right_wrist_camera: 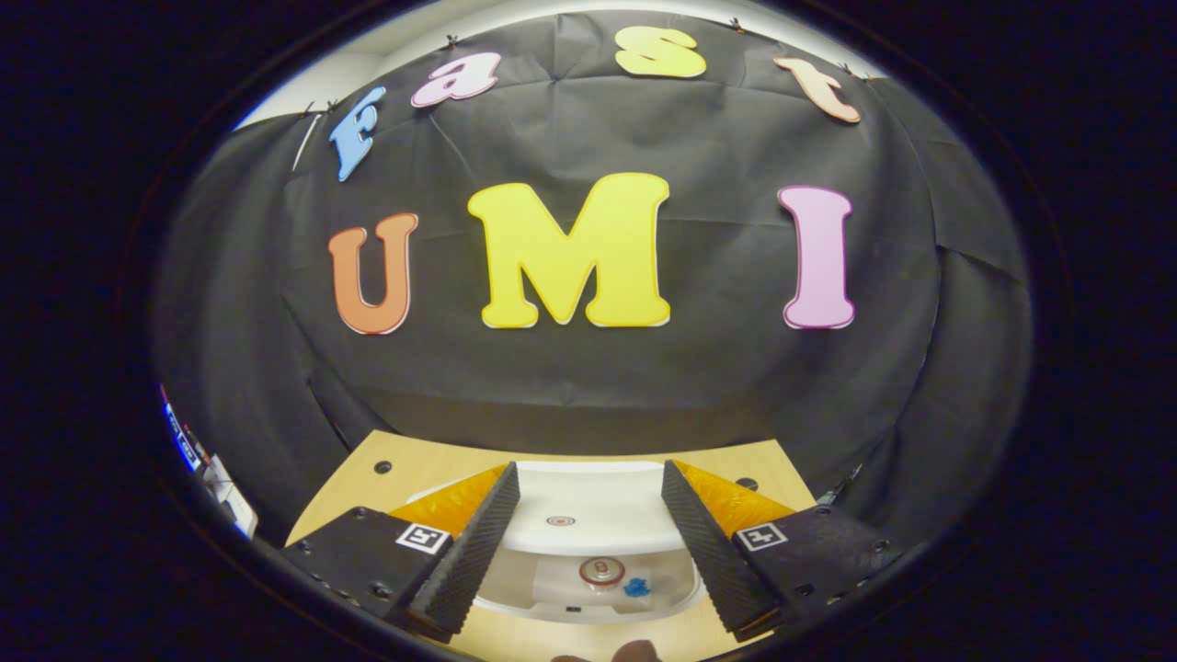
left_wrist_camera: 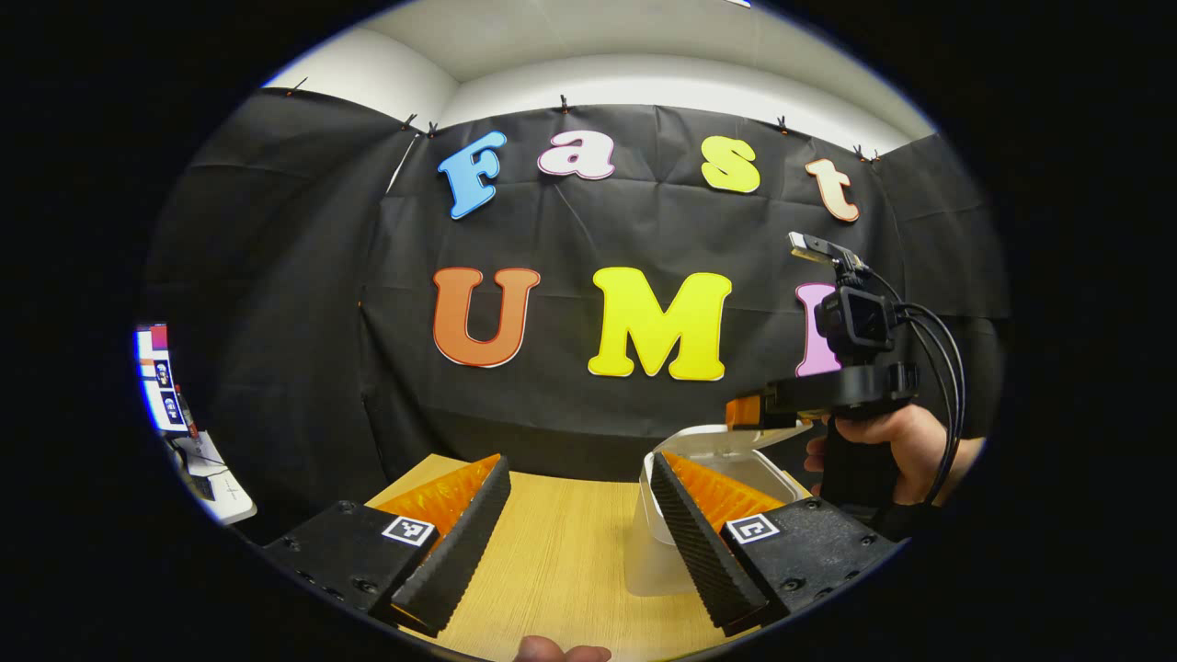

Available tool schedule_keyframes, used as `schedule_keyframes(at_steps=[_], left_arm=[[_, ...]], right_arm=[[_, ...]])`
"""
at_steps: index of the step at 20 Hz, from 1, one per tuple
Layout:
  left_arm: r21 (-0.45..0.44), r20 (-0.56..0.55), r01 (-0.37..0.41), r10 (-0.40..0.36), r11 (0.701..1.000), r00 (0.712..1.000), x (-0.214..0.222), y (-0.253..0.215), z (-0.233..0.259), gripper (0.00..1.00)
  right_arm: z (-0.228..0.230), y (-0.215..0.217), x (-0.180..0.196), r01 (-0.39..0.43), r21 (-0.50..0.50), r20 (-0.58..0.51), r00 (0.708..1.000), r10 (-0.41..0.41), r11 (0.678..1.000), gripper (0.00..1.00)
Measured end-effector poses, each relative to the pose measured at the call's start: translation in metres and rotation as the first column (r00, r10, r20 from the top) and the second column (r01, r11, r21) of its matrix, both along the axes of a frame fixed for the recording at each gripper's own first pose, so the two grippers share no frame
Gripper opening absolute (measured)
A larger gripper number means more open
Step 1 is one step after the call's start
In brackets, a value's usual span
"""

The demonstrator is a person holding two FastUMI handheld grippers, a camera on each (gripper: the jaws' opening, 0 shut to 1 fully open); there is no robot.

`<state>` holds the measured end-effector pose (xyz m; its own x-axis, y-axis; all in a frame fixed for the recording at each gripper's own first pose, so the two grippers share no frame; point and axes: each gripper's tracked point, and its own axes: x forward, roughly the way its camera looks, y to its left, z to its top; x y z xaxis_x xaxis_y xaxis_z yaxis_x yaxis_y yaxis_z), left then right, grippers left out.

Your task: Press the lid of the desktop garbage bin to open it, pick up the crumpled paper on the desktop and throw it into the bin, then pick up the pop can on the desktop and drop it into the bin, and finally close the garbage bin lid.

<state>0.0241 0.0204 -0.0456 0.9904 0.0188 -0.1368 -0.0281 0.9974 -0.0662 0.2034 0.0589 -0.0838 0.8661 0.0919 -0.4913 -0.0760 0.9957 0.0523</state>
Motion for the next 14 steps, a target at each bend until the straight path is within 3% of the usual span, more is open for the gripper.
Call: schedule_keyframes(at_steps=[14], left_arm=[[0.014, 0.006, 0.035, -0.035, 0.999, 0.999, 0.002, -0.006, 0.001, 0.99]], right_arm=[[-0.060, -0.001, -0.054, -0.002, -0.027, -0.075, 0.997, 0.000, 1.000, 0.95]])
